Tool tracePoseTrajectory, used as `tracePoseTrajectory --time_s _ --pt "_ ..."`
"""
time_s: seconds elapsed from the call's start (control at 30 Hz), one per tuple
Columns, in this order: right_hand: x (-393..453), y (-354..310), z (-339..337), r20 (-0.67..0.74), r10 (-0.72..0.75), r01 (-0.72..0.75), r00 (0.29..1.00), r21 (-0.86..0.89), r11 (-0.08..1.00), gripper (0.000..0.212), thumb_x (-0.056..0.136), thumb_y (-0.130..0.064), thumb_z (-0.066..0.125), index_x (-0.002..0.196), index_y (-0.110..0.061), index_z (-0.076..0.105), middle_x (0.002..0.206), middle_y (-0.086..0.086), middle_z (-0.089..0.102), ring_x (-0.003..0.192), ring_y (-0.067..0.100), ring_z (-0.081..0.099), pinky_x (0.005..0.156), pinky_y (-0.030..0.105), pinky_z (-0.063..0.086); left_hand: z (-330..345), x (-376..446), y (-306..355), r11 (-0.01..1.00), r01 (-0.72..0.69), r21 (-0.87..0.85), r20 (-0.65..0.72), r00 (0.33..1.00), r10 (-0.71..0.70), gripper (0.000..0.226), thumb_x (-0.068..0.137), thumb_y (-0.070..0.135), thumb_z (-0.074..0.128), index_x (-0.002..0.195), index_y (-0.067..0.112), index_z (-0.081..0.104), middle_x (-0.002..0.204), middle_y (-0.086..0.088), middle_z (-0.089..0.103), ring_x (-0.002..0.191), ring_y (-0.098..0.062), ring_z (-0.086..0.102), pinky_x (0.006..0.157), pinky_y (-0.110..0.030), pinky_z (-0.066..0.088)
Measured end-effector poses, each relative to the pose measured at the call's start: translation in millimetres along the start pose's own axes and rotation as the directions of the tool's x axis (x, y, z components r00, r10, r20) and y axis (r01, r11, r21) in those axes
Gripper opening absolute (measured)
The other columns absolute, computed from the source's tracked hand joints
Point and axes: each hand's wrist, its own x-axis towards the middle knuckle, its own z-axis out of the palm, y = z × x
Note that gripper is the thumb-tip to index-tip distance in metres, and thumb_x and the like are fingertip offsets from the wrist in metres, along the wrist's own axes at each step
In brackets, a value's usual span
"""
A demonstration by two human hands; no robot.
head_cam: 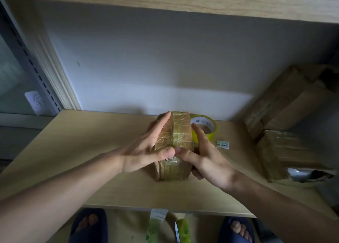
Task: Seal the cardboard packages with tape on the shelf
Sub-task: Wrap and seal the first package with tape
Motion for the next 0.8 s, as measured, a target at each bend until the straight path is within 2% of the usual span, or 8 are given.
tracePoseTrajectory --time_s 0.2,0.33,0.43,0.5,0.57,0.63,0.73,0.8 --pt "11 3 3 -0.036 0.068 -0.059 0.997 0.225 0.972 0.044 0.104 -0.032 0.058 0.145 -0.024 0.044 0.068 -0.018 0.068 0.049 -0.001 0.057 0.044 0.015 0.039 13 7 -6 0.99 0.045 -0.133 -0.123 0.991 -0.061 0.089 0.087 0.068 0.048 0.161 0.042 0.004 0.168 0.022 -0.001 0.149 0.015 -0.005 0.127 -0.027 0.001" --pt "13 13 10 -0.157 0.033 -0.014 0.987 0.123 0.992 0.052 0.087 -0.067 0.049 0.13 -0.04 0.055 0.111 -0.013 0.072 0.103 0.015 0.068 0.078 0.032 0.047 20 11 -7 0.974 0.017 -0.224 -0.184 0.981 -0.059 0.077 0.091 0.059 0.046 0.158 0.041 0.013 0.168 0.02 0.008 0.15 0.014 0.001 0.128 -0.029 0.002" --pt "12 11 12 -0.251 -0.011 0.018 0.968 0.024 1.0 0.056 0.086 -0.068 0.041 0.126 -0.033 0.059 0.109 -0.009 0.072 0.097 0.014 0.064 0.079 0.037 0.049 28 14 -6 0.949 0.025 -0.313 -0.297 0.947 -0.123 0.064 0.095 0.052 0.047 0.156 0.042 0.029 0.158 -0.012 0.039 0.152 -0.018 0.027 0.127 -0.054 0.01" --pt "13 5 11 -0.274 0.006 0.003 0.962 0.032 0.999 0.055 0.086 -0.067 0.045 0.124 -0.031 0.06 0.099 -0.01 0.072 0.084 0.009 0.064 0.07 0.03 0.048 29 15 -7 0.942 0.033 -0.333 -0.343 0.927 -0.154 0.061 0.096 0.051 0.047 0.155 0.041 0.033 0.146 -0.028 0.042 0.142 -0.035 0.036 0.123 -0.062 0.013" --pt "12 -2 4 -0.179 0.049 -0.037 0.983 0.071 0.997 0.05 0.088 -0.063 0.063 0.126 -0.031 0.057 0.082 -0.016 0.071 0.065 -0.002 0.063 0.056 0.018 0.044 28 14 -12 0.939 0.026 -0.343 -0.356 0.921 -0.156 0.068 0.095 0.051 0.048 0.157 0.036 0.027 0.153 0.006 0.047 0.144 -0.002 0.037 0.127 -0.04 0.02" --pt "10 -6 -6 -0.04 0.034 -0.034 0.999 0.013 0.999 0.067 0.081 -0.057 0.08 0.134 -0.03 0.049 0.087 -0.016 0.075 0.067 -0.003 0.069 0.058 0.015 0.047 24 15 -16 0.939 0.055 -0.338 -0.356 0.917 -0.182 0.085 0.087 0.062 0.05 0.16 0.035 0.018 0.143 0.028 0.043 0.132 0.022 0.034 0.12 -0.02 0.024" --pt "11 -13 -10 0.068 0.025 -0.032 0.997 0.095 0.995 0.074 0.081 -0.027 0.087 0.141 -0.026 0.044 0.08 -0.014 0.074 0.053 -0.002 0.063 0.049 0.008 0.044 21 17 -16 0.946 0.122 -0.3 -0.313 0.924 -0.218 0.092 0.08 0.074 0.047 0.16 0.038 0.018 0.141 0.023 0.05 0.127 0.017 0.043 0.118 -0.026 0.029" --pt "15 -14 -6 0.042 0.008 -0.013 0.999 0.128 0.992 0.072 0.081 -0.027 0.087 0.141 -0.024 0.047 0.089 -0.01 0.076 0.064 0.001 0.07 0.06 0.018 0.057 21 19 -17 0.946 0.135 -0.296 -0.284 0.933 -0.222 0.088 0.084 0.075 0.048 0.159 0.037 0.019 0.144 0.001 0.054 0.128 -0.004 0.051 0.12 -0.041 0.033"
